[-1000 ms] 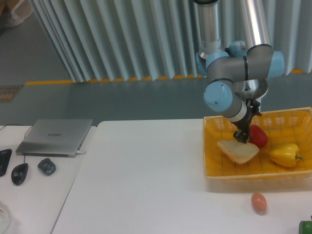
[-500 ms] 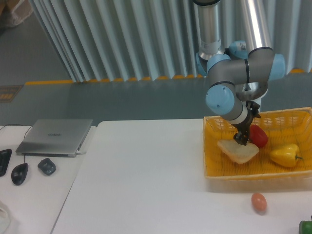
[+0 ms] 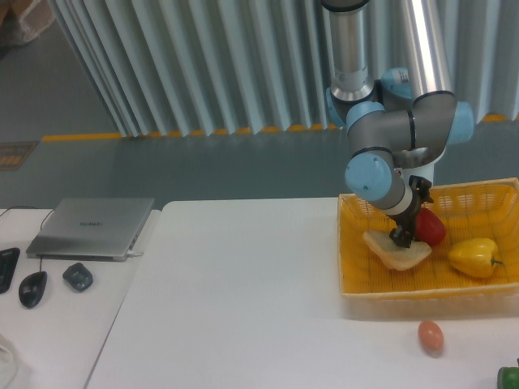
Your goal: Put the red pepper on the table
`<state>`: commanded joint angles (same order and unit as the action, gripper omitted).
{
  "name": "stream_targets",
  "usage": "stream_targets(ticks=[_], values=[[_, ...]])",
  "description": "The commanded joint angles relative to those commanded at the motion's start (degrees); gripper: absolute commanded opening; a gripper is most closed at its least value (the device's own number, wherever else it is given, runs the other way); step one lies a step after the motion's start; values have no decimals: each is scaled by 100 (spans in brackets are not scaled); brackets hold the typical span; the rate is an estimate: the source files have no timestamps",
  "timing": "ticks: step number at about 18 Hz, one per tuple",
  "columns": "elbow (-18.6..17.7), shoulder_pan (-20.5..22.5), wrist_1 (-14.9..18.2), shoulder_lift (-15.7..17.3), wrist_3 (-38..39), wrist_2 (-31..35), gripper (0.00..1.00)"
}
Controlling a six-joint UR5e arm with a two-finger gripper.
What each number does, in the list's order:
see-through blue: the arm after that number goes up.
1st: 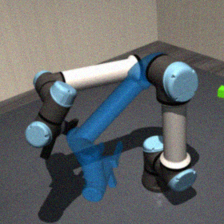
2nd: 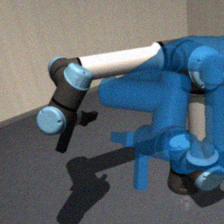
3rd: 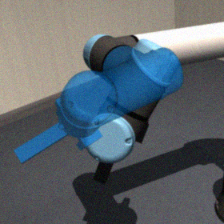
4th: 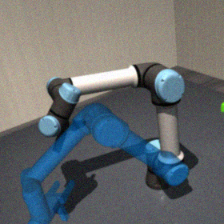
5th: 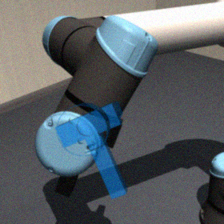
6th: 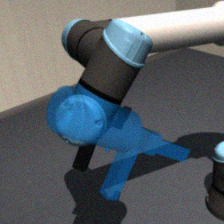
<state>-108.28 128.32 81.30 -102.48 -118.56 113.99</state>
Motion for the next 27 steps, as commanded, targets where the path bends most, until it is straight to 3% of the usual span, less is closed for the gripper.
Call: stream_targets(ticks=[1, 2, 7, 10, 15, 19, 24, 27], values=[[9, 0, 0, 9, 9, 0, 75], [9, 0, 0, 9, 52, 9, 56], [211, 0, 131, 9, 114, 26, 42], [342, 35, 307, 0, 106, 35, 41], [781, 219, 947, 18, 35, 26, 42], [1027, 229, 1089, 27, 44, -9, 42], [1572, 439, 1309, 36, 114, -886, 42], [1819, 448, 1292, 9, 648, -1265, 42]])
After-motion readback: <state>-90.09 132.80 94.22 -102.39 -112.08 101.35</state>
